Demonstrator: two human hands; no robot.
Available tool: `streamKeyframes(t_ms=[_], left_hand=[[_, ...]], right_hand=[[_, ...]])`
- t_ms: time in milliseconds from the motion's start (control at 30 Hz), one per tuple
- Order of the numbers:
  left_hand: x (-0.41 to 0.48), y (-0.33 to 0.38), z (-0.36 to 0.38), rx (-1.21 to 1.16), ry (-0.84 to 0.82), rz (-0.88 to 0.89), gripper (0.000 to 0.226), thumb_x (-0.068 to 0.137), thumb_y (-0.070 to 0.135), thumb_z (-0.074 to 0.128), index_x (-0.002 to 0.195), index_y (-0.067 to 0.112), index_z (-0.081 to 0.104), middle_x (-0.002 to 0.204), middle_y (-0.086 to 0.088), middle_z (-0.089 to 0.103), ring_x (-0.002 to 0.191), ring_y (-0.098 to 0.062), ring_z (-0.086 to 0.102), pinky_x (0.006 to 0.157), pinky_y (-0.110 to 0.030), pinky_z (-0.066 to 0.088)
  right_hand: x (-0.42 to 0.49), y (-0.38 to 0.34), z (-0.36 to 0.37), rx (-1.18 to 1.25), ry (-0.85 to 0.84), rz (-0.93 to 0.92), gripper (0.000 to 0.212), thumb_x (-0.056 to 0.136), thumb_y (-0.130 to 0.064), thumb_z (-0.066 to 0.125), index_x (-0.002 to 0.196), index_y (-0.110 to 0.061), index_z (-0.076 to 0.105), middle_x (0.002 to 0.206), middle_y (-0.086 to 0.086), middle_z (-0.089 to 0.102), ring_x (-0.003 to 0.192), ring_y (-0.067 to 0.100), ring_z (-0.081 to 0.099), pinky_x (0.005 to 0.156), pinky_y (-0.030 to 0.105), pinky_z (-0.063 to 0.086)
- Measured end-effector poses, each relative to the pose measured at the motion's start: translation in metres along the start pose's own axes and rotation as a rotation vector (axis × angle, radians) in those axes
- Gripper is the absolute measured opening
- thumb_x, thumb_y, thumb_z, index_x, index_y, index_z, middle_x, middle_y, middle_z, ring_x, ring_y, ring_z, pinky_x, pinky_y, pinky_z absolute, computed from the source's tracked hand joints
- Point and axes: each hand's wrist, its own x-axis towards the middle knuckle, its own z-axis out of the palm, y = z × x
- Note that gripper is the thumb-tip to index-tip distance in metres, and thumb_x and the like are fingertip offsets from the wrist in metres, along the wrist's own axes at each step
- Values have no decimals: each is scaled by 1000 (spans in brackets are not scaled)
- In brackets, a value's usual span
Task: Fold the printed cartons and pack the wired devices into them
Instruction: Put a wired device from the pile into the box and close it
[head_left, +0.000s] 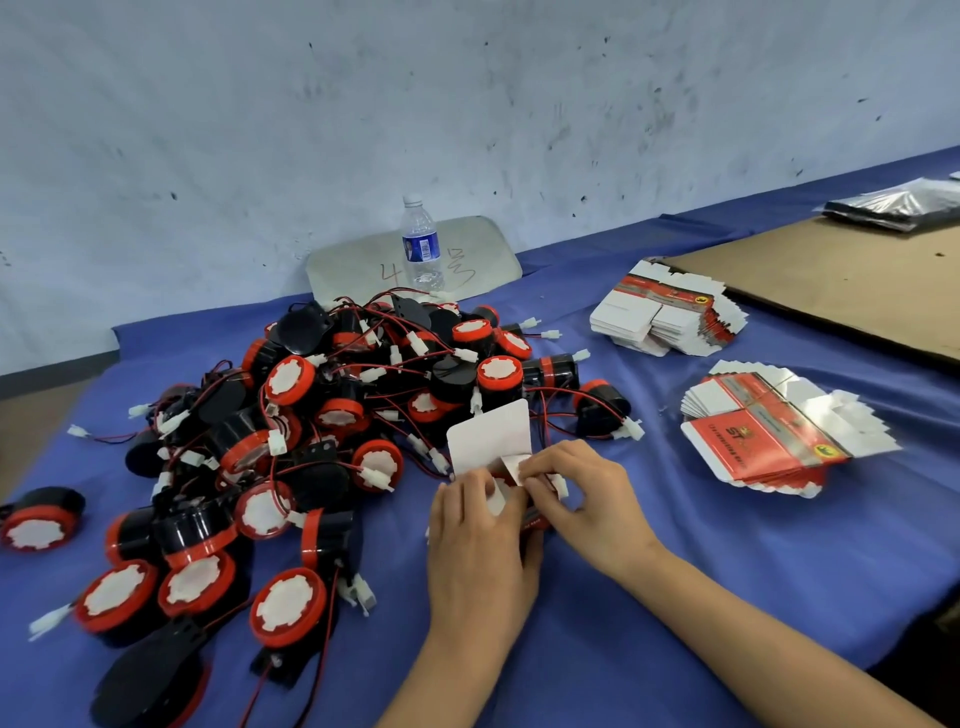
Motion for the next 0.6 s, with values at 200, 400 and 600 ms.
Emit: streamKeyframes(t_ms=[200,400,600], left_hand=[[-5,-10,-4,-234,168,7,31,73,15,80,101,19,65,96,4,57,95,-14,50,90,-43,53],[-7,-15,-2,-323,-35,-5,47,83,25,72,129,30,60,122,4,48,110,-14,54,88,-27,51],[4,-20,-2,-451,-122,24,30,86,34,68,116,33,66,130,16,43,112,0,52,91,-15,45]], right_hand=[[3,-1,-2,71,-13,101,9,83,-2,71,76,-7,74,86,-5,68,90,7,60,80,15,45],[1,-1,-8,171,-10,168,10,89,-8,59,79,-11,60,73,-6,62,73,12,58,70,23,46],[30,-12,-16,539,297,392,16,93,-20,60,81,-10,58,82,2,61,78,16,57,79,31,47]])
